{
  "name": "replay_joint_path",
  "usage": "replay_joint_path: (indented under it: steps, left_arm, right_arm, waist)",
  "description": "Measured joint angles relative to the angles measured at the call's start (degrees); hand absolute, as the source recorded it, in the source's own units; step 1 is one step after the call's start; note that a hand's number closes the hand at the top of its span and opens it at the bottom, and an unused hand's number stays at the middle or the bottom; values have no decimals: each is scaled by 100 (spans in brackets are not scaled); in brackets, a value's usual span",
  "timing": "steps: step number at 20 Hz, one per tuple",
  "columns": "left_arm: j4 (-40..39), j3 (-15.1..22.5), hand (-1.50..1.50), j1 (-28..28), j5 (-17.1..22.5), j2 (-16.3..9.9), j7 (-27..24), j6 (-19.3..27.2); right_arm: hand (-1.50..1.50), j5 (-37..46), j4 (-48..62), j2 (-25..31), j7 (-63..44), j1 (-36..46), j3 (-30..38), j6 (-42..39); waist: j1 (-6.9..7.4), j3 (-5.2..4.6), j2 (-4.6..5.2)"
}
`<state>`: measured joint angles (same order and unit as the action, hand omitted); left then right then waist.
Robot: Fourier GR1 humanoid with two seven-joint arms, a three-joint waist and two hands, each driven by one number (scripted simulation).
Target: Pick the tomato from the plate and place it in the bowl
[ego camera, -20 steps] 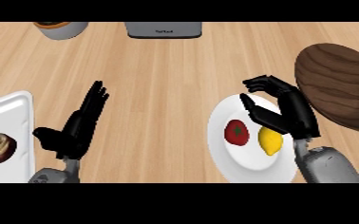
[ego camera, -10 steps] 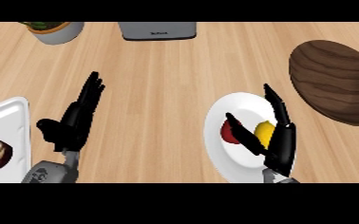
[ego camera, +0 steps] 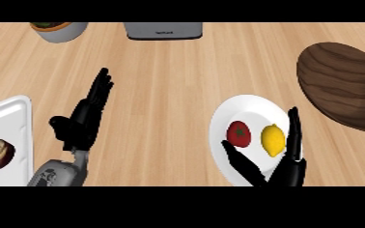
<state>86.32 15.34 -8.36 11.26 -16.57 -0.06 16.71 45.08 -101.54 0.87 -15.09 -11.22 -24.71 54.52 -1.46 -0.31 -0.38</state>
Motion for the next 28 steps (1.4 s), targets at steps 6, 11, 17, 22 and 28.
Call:
replay_joint_path:
  steps: [6,11,17,22,28]
  left_arm:
    - [31,-3,0,-63,-45,43,134,5]
    - [-86,-8,0,-153,-79,123,120,-58]
    - [-12,-46,0,-199,-204,215,225,-67]
    - [-71,-162,0,-112,-303,328,124,-216]
    - [-12,-317,0,-139,-443,464,282,-343]
  right_arm:
    - [-150,1144,-894,-66,-2101,-11,-71,-1214]
    - [-150,1556,-1225,-80,-3684,413,-148,-2372]
    - [-150,1403,-1167,-82,-4459,814,-55,-3123]
    - [-150,1160,-939,-81,-4391,797,-147,-3098]
    - [-150,961,-1011,-77,-4055,427,-308,-2745]
  waist:
    - [74,5,24]
    - [120,13,39]
    - [147,25,39]
    - [145,30,38]
    - [137,32,36]
